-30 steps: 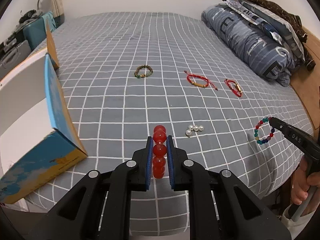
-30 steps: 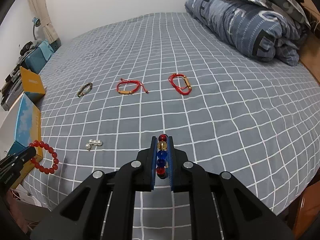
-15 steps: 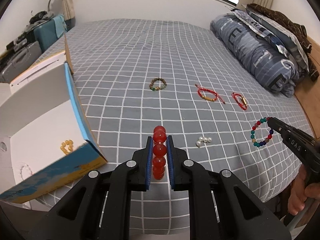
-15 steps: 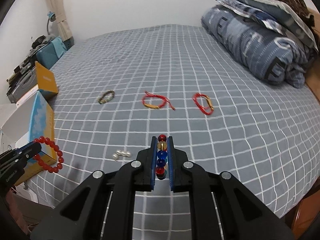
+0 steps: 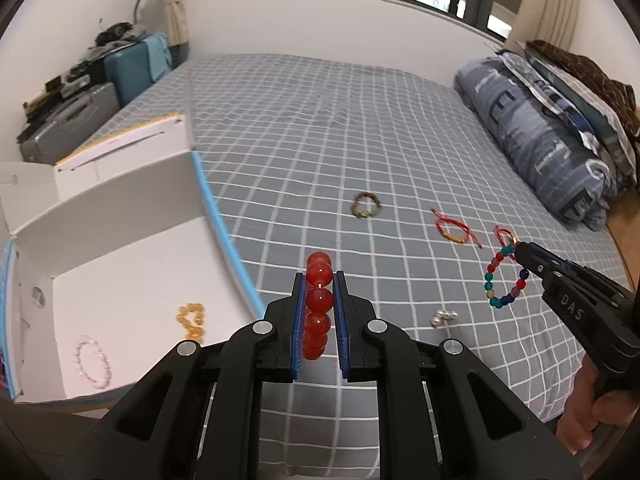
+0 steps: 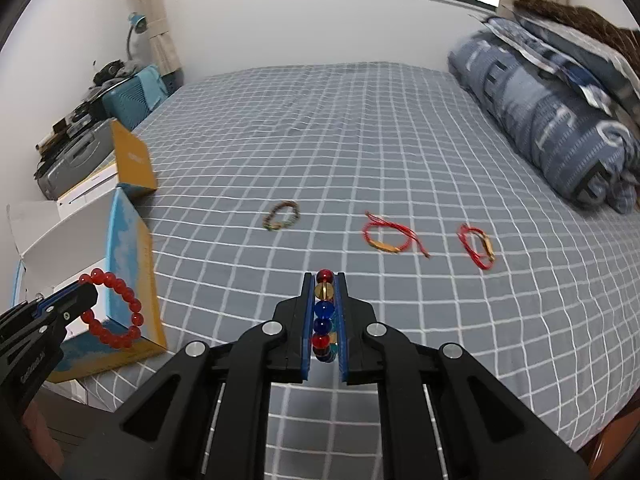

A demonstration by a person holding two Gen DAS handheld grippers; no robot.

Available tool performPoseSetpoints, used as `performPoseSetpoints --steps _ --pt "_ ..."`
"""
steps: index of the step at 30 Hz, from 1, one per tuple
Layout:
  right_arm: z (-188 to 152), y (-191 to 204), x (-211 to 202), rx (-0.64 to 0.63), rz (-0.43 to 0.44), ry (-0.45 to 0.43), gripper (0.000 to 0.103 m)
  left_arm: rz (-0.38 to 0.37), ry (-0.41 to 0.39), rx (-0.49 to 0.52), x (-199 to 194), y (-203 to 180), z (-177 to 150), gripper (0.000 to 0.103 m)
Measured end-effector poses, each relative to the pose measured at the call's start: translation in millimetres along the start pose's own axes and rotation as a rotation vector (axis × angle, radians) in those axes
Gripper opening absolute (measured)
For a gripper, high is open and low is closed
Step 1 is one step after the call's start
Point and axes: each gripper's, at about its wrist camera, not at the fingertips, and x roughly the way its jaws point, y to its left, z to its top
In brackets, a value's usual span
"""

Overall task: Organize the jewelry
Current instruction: 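Carry the red and multicolour bracelets with both tools into the white box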

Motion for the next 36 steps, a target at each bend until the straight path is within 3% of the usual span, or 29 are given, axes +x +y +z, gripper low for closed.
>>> performPoseSetpoints --steps 15,36 --pt "26 113 -2 -0.120 0.124 -0.063 0.009 0.104 -0.103 -0.105 -58 85 6 0.013" --pt "8 257 23 -0.307 0.304 -0.018 0.009 0.266 -0.042 -0.264 -50 201 -23 0.013"
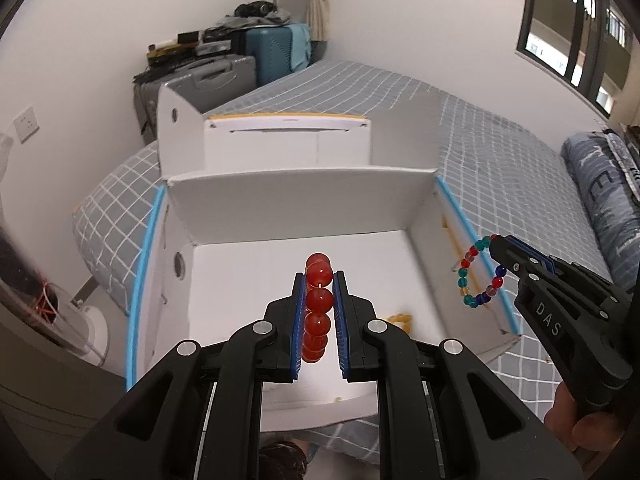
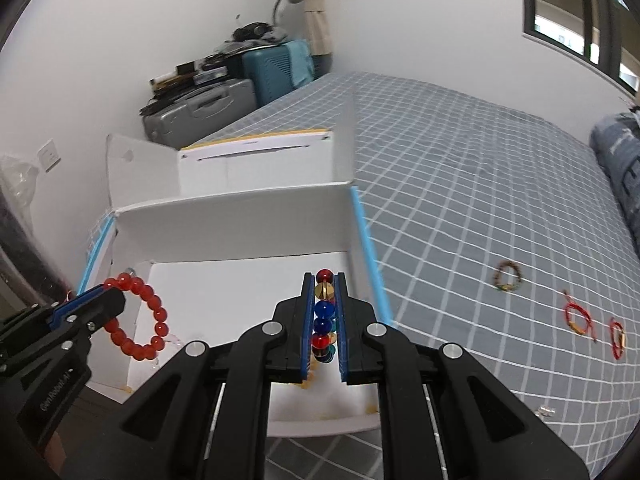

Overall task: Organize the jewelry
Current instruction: 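Carry the red and multicolour bracelets with both tools into the white box, then open both tools to release the bracelets inside the box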

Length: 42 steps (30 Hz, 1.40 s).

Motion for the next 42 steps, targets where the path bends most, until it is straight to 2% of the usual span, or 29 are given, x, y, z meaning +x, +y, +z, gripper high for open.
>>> performPoseSetpoints --steps 9,19,34,35,37,38,39,41,42 --pt "-5 30 48 -0.045 0.023 0.099 0.009 0.041 0.076 -0.047 31 34 -5 0.013" --pt "-18 43 93 -0.063 -0.009 0.264 0.009 0.058 0.184 -0.075 65 50 -10 0.013" --pt "-22 43 104 -0.061 -0.006 0.306 0.011 0.077 0.209 -0.072 78 49 -10 0.015" --pt "-22 43 103 -0.061 -0.004 0.304 0.013 0.084 0.207 -0.071 77 49 -10 0.015" --pt "-21 42 98 -0.068 -0.001 0.288 0.027 0.081 0.204 -0.076 75 49 -10 0.016" --pt "-20 41 93 -0.070 -0.003 0.274 0.035 0.079 0.202 -0.080 74 50 -10 0.021" --pt "-19 40 89 -0.069 -0.003 0.265 0.039 0.080 0.198 -0.082 72 50 -9 0.025" --pt "-16 34 78 -0.057 -0.003 0.243 0.045 0.088 0.185 -0.086 68 51 -9 0.042" --pt "-16 32 74 -0.052 -0.005 0.233 0.051 0.088 0.179 -0.086 67 50 -9 0.045"
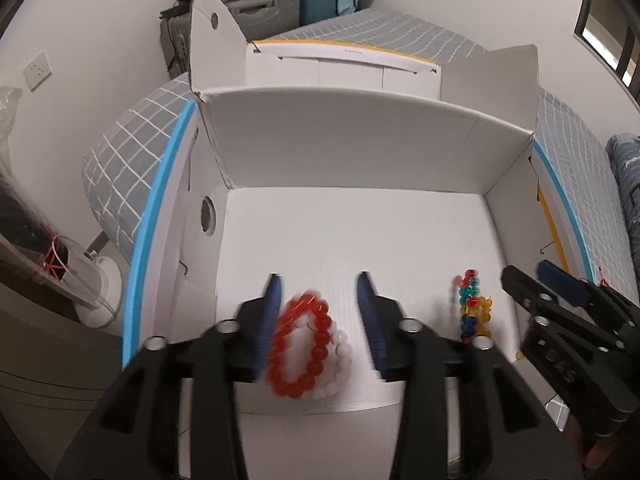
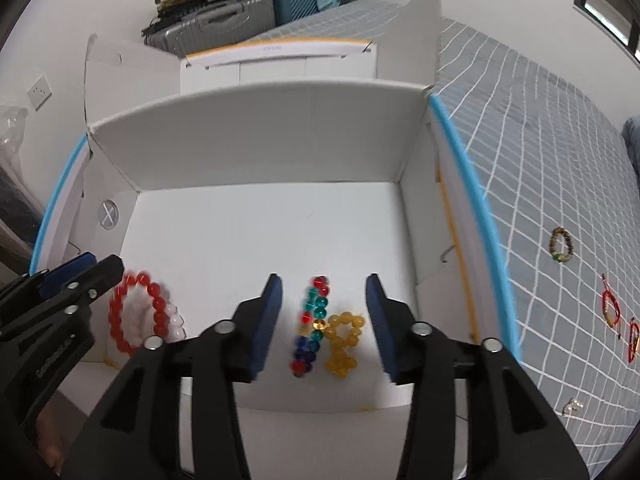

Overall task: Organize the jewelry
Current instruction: 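Open both tools to release the bracelets inside the box, then move both tools out of the box toward the remaining jewelry on the bed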

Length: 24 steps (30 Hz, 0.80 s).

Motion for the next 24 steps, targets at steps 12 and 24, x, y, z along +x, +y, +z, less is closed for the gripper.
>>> performPoseSetpoints --steps 12,24 --pt "-13 -58 -65 0.066 -0.105 -0.145 0.092 -0.036 -0.093 0.061 -28 -32 -5 0.093" --pt "-53 -192 -103 0.221 -0.258 -0.190 0.095 -0.162 -0.132 0.191 -50 -141 -20 0.097"
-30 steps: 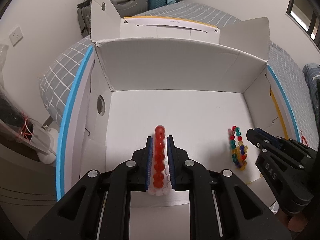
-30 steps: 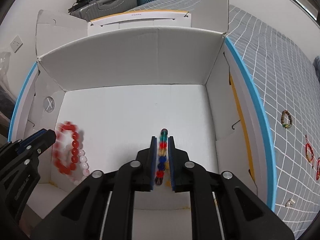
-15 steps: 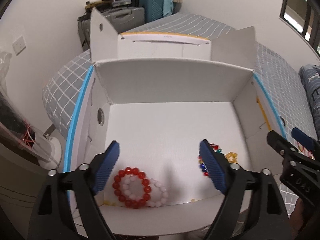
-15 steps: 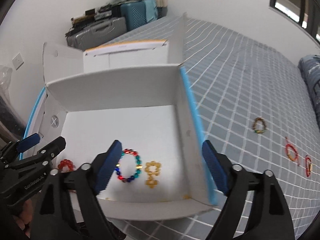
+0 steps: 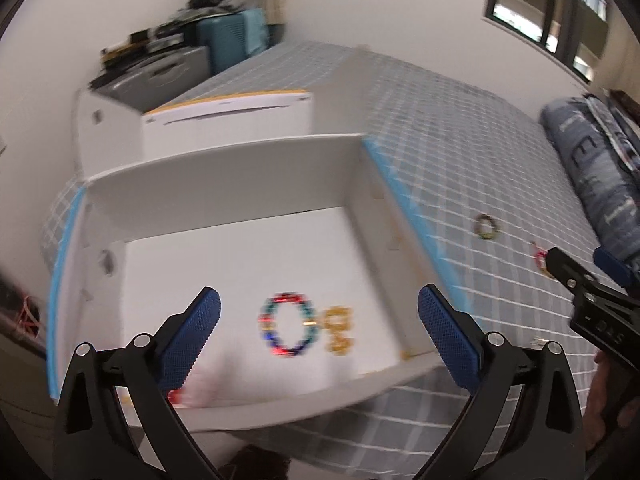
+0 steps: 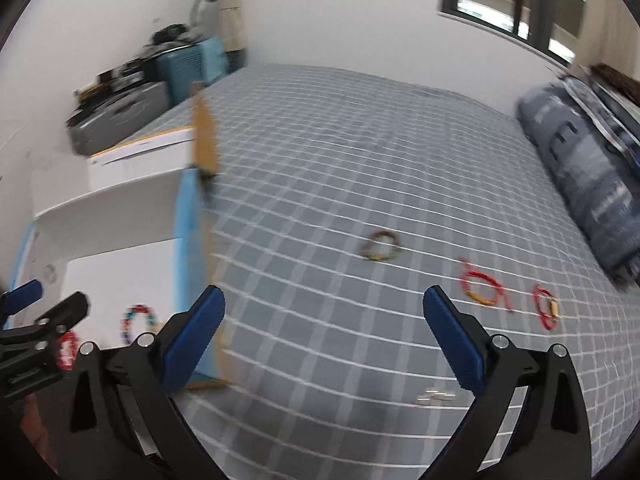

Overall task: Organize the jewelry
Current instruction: 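Move both tools out of the box toward the remaining jewelry on the bed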

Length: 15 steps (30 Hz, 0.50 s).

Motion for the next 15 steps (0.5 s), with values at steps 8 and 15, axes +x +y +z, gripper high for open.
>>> performPoseSetpoints --steps 8,15 --pt "0 -118 5 0.084 -0.100 0.016 0.095 -0.133 0.033 0.122 13 -117 -9 0.097" --pt "-12 -196 37 0.119 -0.151 0.074 0.095 -0.221 0.118 0.233 49 -201 -32 0.097"
